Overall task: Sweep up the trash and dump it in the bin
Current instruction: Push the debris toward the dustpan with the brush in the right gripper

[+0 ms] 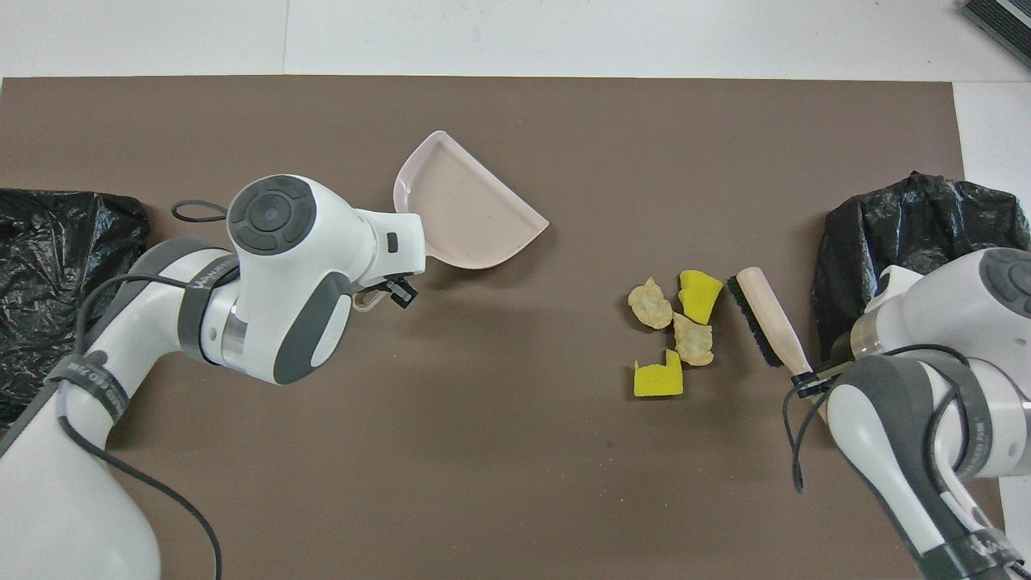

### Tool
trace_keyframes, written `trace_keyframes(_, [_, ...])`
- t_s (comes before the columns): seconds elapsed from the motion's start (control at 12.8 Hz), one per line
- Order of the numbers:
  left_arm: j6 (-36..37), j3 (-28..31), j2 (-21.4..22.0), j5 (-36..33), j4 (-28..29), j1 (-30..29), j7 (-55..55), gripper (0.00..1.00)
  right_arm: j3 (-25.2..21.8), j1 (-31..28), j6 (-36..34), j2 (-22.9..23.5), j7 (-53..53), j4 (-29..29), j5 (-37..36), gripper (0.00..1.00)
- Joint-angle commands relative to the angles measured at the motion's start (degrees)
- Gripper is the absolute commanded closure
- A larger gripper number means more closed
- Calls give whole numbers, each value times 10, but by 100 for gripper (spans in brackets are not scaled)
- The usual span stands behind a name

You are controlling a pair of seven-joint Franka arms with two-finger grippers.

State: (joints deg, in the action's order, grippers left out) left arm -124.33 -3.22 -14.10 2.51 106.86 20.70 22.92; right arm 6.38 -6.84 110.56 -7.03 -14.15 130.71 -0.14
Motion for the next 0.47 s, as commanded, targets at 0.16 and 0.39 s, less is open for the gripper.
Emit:
trace_keyframes(0.16, [127,-2,71,-4,9,-43,282,100,3,34,50,-71,114,89,15,100])
trace_keyframes(0.39, [192,-3,96,-4,26,-59,388,100,3,81,56,-71,208,103,24,100])
